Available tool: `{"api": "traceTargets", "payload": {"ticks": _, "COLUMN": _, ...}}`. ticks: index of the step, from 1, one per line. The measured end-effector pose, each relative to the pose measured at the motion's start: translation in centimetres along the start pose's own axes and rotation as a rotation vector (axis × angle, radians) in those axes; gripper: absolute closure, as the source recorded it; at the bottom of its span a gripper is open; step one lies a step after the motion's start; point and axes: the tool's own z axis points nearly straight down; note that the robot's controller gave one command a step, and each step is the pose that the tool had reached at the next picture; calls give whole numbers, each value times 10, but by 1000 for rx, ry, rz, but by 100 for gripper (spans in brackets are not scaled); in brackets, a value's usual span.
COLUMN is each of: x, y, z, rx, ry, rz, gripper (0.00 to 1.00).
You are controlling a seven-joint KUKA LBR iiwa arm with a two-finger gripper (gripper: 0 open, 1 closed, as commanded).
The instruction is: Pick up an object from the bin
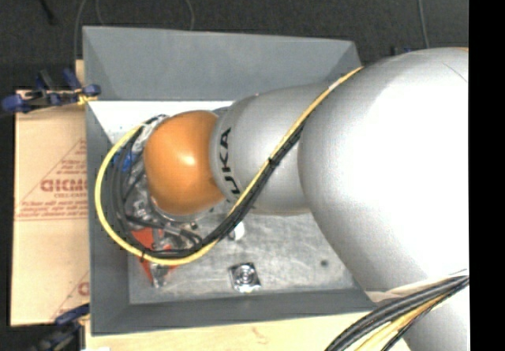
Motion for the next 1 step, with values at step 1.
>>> {"api": "traceTargets", "payload": {"ticks": 1, "x": 3, "y": -3, "z": -122, "rx": 4, "ry": -8, "rz": 24, "gripper": 100}}
